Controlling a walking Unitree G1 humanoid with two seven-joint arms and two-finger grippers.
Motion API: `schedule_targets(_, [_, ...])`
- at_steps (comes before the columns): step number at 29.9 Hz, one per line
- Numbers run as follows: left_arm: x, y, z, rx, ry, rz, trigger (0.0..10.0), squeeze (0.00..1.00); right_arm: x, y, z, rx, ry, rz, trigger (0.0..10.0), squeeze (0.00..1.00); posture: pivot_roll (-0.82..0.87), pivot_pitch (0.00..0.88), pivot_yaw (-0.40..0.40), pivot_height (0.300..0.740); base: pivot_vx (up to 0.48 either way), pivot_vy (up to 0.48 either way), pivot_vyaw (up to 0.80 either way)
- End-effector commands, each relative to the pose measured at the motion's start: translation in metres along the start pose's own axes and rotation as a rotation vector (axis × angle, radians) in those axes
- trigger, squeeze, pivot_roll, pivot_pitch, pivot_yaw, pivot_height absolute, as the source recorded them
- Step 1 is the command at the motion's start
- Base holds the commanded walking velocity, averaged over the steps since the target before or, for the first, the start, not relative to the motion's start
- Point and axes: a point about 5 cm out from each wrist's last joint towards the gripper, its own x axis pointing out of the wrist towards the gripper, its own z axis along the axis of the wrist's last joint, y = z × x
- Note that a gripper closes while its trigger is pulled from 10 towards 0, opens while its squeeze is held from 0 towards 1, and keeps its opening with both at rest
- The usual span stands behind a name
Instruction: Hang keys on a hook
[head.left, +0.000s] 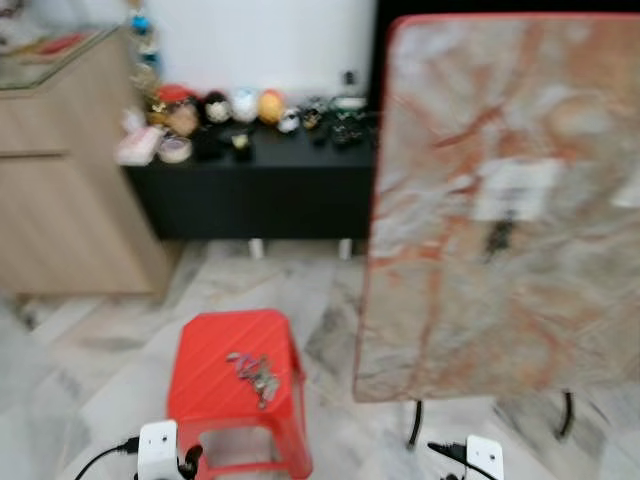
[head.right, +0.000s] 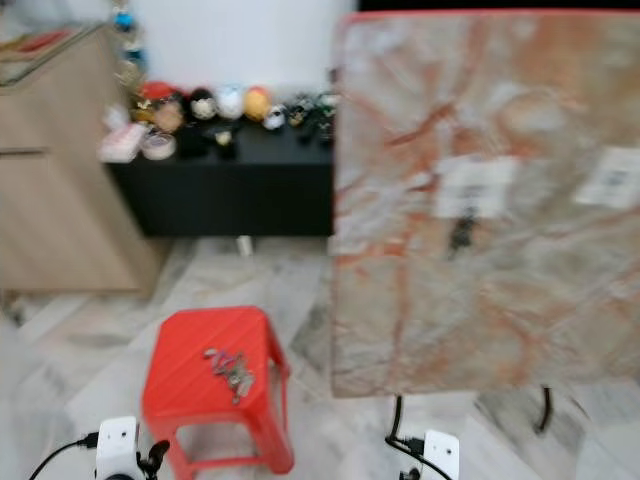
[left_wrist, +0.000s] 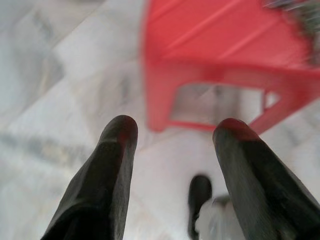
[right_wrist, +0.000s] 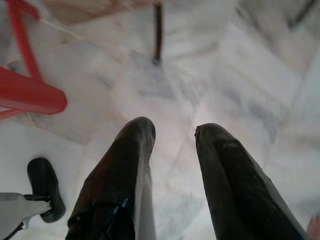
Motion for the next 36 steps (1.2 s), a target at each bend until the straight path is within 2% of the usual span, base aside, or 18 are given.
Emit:
schedule_targets(1, [-0.004, 0.012, -0.012, 0.003, 0.062, 0.027, 10.0, 0.0, 0.0, 0.009, 0.001, -0.018, -0.003, 0.042, 10.0, 0.0, 0.06, 0.0, -0.008, 0.728, 0.0, 0.48, 0.8])
schedule_targets(4, [-0.004, 0.012, -0.013, 0.001, 0.066, 0.027, 10.0, 0.0, 0.0, 0.009, 0.001, -0.013, -0.001, 0.046, 10.0, 0.0, 0.06, 0.0, -0.008, 0.728, 0.0, 0.48, 0.8])
schedule_targets(17, [-0.009, 0.013, -0.027, -0.008, 0.126, 0.036, 10.0, 0.0, 0.0, 0.008, 0.003, -0.004, 0.01, 0.064, 10.0, 0.0, 0.06, 0.0, -0.015, 0.728, 0.0, 0.47, 0.0])
schedule_targets(24, [-0.01, 0.017, -0.026, -0.001, 0.123, 0.039, 10.0, 0.0, 0.0, 0.011, 0.003, -0.006, 0.006, 0.07, 10.0, 0.0, 0.07, 0.0, -0.019, 0.728, 0.0, 0.0, 0.0])
schedule_targets(36, [-0.008, 0.012, -0.02, 0.005, 0.084, 0.022, 10.0, 0.0, 0.0, 0.011, 0.003, -0.006, 0.002, 0.073, 10.0, 0.0, 0.07, 0.0, -0.021, 0.728, 0.0, 0.0, 0.0])
